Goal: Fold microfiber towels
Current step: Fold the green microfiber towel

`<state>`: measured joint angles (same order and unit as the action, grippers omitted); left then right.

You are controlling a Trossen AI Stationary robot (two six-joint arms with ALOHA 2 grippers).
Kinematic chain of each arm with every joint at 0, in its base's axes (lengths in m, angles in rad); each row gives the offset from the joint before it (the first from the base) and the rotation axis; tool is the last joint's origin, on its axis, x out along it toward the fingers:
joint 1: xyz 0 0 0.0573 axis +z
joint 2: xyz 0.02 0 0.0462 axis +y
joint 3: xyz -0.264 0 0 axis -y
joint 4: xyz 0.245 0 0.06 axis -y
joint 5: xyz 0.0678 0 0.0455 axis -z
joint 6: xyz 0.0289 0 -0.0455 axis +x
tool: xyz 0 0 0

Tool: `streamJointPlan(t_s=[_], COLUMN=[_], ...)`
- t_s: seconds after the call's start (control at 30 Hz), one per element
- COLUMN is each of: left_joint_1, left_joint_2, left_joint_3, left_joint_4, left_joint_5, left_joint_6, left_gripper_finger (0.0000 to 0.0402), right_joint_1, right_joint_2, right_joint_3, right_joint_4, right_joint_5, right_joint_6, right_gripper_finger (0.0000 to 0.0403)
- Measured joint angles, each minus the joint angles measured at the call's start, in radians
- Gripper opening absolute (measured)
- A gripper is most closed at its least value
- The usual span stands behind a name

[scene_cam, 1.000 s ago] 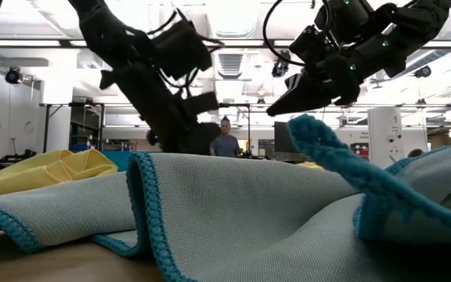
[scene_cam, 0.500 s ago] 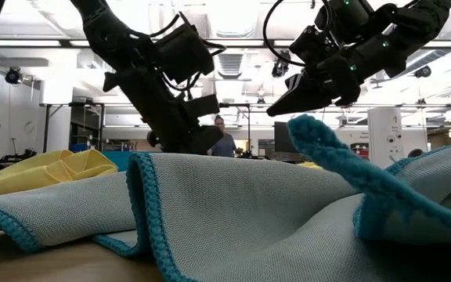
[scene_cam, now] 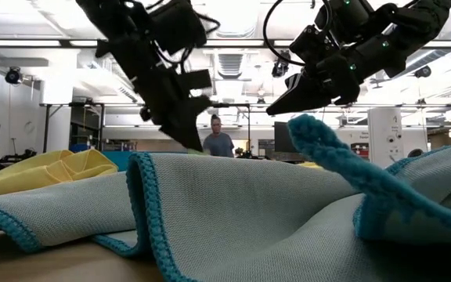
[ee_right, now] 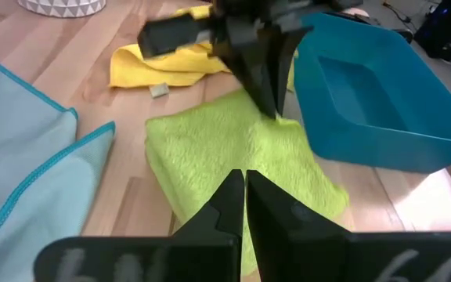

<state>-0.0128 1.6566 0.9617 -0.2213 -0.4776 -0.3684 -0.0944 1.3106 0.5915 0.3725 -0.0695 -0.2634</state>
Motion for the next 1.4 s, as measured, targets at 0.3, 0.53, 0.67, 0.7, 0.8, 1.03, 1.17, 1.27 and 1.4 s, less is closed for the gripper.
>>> streamJointPlan(t_s=[0.3, 0.53, 0.67, 0.7, 0.8, 1.03, 1.17, 1.27, 1.4], left_joint_1=[-0.002, -0.01, -0.009, -0.009, -0.009, -0.015, -0.022, -0.023, -0.023], left_joint_2=[-0.036, -0.03, -0.017, -0.014, -0.009, -0.043, -0.045, -0.042, -0.042], left_joint_3=[-0.004, -0.032, -0.038, -0.038, -0.038, -0.004, -0.017, -0.025, -0.03], left_joint_4=[-0.047, -0.175, -0.171, -0.176, -0.181, -0.304, -0.361, -0.368, -0.38], left_joint_5=[0.101, 0.128, 0.127, 0.126, 0.117, 0.121, 0.137, 0.151, 0.157], left_joint_6=[-0.082, -0.151, -0.151, -0.151, -0.151, -0.177, -0.208, -0.229, -0.255], left_gripper_finger=[0.0, 0.0, 0.0, 0.0, 0.0, 0.0, 0.0, 0.0, 0.0002], right_joint_1=[0.0, 0.0, 0.0, 0.0, 0.0, 0.0, 0.0, 0.0, 0.0], right_joint_2=[0.0, 0.0, 0.0, 0.0, 0.0, 0.0, 0.0, 0.0, 0.0], right_joint_3=[0.0, -0.001, -0.001, -0.001, -0.001, -0.001, 0.0, -0.001, -0.001], right_joint_4=[0.0, 0.0, 0.0, 0.0, 0.0, 0.0, 0.0, 0.0, 0.0], right_joint_5=[0.0, 0.0, 0.0, 0.0, 0.0, 0.001, 0.001, 0.001, 0.001], right_joint_6=[0.001, 0.001, 0.001, 0.001, 0.001, 0.002, 0.002, 0.002, 0.002], right_gripper_finger=[0.0009, 0.0009, 0.0009, 0.0009, 0.0009, 0.0009, 0.0009, 0.0009, 0.0009])
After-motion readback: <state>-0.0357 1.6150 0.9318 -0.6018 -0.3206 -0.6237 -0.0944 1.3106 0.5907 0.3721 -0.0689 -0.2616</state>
